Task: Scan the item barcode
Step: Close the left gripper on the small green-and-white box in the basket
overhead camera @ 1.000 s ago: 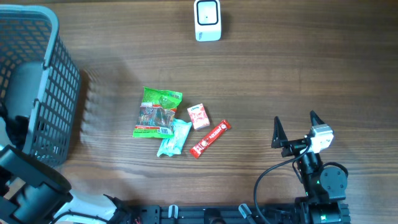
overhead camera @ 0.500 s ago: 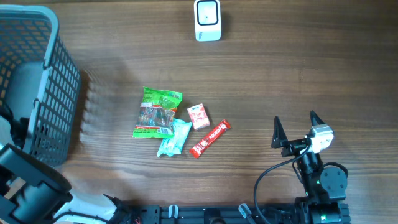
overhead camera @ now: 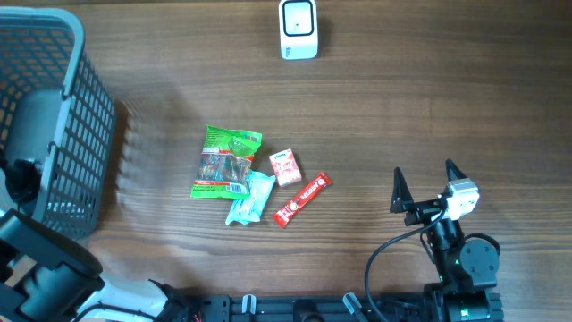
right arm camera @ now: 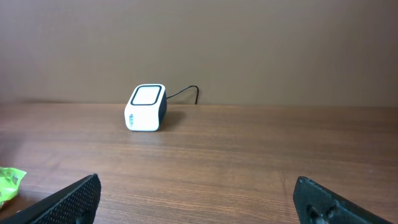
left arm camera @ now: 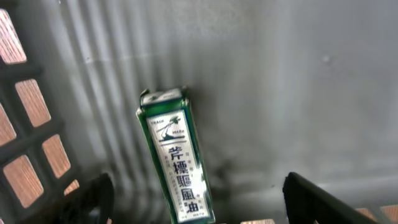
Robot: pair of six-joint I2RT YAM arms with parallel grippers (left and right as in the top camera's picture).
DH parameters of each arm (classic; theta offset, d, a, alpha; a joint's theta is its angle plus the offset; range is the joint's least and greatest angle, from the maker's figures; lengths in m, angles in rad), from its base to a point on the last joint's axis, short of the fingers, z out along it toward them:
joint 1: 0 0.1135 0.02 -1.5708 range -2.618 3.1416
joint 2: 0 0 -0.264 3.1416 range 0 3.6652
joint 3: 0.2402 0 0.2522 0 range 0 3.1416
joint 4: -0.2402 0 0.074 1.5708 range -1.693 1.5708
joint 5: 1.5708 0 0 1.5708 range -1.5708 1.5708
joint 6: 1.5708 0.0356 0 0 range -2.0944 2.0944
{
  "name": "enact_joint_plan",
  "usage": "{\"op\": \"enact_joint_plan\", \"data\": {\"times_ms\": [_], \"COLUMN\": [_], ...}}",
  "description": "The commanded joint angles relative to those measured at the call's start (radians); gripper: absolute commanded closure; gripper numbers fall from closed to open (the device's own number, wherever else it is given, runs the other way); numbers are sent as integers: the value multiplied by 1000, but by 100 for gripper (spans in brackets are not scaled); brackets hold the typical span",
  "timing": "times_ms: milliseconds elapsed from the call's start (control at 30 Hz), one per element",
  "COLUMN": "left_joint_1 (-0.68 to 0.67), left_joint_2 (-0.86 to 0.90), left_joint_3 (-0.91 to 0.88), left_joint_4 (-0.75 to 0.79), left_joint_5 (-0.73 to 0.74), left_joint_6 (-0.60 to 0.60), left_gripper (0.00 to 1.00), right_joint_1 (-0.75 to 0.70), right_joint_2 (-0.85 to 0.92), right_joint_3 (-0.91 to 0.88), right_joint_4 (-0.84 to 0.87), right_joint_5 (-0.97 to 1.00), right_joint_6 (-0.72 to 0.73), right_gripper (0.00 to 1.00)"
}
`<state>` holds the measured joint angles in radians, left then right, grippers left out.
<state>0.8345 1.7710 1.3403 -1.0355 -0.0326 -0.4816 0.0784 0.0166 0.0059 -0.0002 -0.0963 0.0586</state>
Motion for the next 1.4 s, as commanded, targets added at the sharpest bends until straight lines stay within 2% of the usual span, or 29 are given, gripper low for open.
{"op": "enact_joint_plan", "data": {"times_ms": [0,200,300,367,467,567,633,767,967,1133,1300,1367], "left_joint_1": [5,5,5,5,6,6,6,6,-1,-38,-47,-47], "left_joint_2": [4,10,10,10,7,-8,-17,-40,-80,-157,-172,-160], "left_joint_3": [-23,-140,-201,-227,-225,-137,-67,147,465,574,570,558], "left_joint_4": [13,129,190,224,251,207,167,49,-119,-173,-205,-234], "left_joint_5": [-22,-21,-21,-21,-17,-18,-18,-18,-17,17,17,18], "left_joint_6": [3,2,-12,-25,-24,-24,-23,-20,-20,-21,-21,-22], "left_gripper": [13,13,18,30,44,64,69,71,70,67,51,28], "right_joint_1": [-4,-4,-4,-4,-4,-4,-4,-4,-4,-4,-4,-4], "right_joint_2": [-3,-3,-3,-3,-3,-3,-3,-3,-3,-3,-3,-3], "right_joint_3": [-1,-1,-1,-1,-1,-1,-1,-1,-1,-1,-1,-1], "right_joint_4": [3,3,3,3,3,3,3,3,3,3,3,3], "right_joint_5": [10,10,10,10,10,10,10,10,10,10,10,10], "right_joint_6": [-5,-5,-6,-5,-5,-5,-5,-5,-5,-5,-5,-5], "right_gripper": [0,0,0,0,0,0,0,0,0,0,0,0]}}
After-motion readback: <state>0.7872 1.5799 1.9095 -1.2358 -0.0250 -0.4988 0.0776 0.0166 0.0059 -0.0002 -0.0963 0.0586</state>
